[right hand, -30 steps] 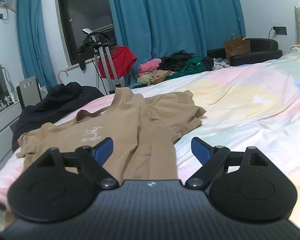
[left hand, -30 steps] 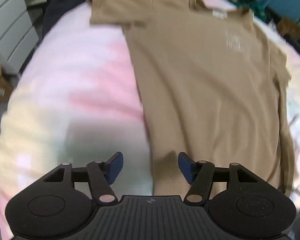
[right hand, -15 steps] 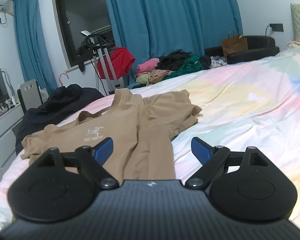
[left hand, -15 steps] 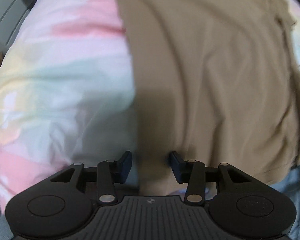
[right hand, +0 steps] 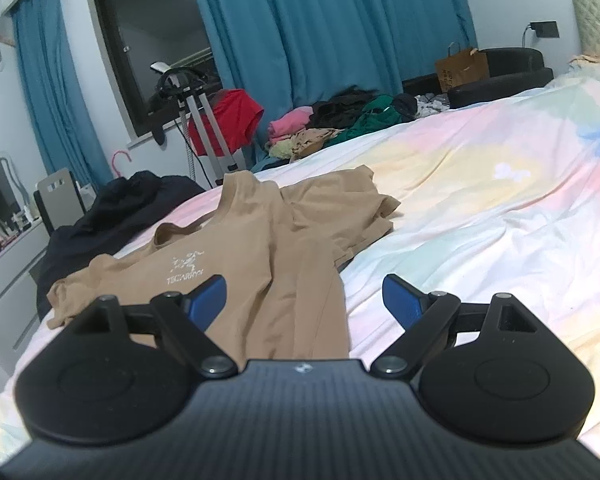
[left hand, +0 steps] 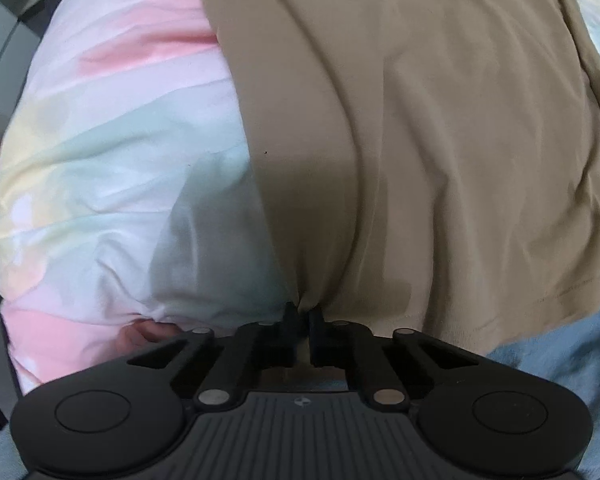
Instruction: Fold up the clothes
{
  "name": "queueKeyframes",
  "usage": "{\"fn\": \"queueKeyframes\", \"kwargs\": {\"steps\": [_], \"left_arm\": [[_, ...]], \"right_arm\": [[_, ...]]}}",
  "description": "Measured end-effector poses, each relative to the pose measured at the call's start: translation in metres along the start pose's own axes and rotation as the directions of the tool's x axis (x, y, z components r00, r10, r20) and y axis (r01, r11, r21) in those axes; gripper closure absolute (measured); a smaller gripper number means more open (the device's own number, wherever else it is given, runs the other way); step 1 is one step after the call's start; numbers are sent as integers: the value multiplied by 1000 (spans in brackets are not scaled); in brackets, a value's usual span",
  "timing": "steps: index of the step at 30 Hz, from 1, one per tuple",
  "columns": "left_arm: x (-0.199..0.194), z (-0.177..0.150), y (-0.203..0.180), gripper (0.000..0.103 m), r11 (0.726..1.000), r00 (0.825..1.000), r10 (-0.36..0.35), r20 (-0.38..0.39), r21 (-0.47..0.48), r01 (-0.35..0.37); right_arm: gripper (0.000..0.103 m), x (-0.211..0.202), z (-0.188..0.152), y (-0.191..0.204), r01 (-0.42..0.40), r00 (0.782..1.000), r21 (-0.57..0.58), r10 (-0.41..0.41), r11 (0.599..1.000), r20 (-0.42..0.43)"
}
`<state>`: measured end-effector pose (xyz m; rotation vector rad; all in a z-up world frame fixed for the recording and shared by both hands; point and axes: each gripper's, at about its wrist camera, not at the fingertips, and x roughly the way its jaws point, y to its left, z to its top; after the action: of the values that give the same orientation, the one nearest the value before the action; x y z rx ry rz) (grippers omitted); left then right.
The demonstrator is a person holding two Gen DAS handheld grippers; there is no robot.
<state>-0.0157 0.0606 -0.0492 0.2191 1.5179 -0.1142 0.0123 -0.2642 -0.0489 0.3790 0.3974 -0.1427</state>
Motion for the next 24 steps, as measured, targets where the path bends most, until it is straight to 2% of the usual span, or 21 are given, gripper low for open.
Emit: {"fn": "queueKeyframes", "kwargs": {"steps": [2,5,7,9,12,13,14,16,19,21,24], "left_arm": [[-15,-2,5,100,1000,1000,25,1,17,-25],[-33,-4,26,100,996,996,84,-13,-38,-85],[-45,-5,32,99,994,997,80,3,-72,-80],[-54,-7,31,96,994,996,82,29,-68,-80],[-75,-9,27,74,995,992,84,97,-58,-79],[-85,-10,25,58,996,989,84,124,-50,-78],[-94,-10,23,50,996,985,84,151,-41,-79],[-113,-11,17,44,996,973,93,211,-13,-92],[-144,-19,-1,28,996,942,82,324,9,-90],[-164,-9,-10,25,997,912,62,404,7,-71],[-189,9,-33,19,998,833,56,550,-5,-63]], "right_arm": [[17,-3,2,-3,9,1000,15,-9,1000,12],[17,-8,8,-11,22,999,43,-23,999,32],[17,-10,12,-17,19,999,72,-22,997,40],[17,-12,15,-22,18,999,94,-22,995,45],[17,-14,17,-27,20,999,103,-24,994,43],[17,-14,17,-28,20,999,106,-24,994,41],[17,-14,18,-28,19,999,110,-23,994,40],[17,-14,18,-28,15,999,113,-20,994,40],[17,-15,19,-24,19,999,92,-23,996,45],[17,-15,18,-20,27,998,67,-30,997,50],[17,-13,16,-14,27,998,37,-29,999,52]]}}
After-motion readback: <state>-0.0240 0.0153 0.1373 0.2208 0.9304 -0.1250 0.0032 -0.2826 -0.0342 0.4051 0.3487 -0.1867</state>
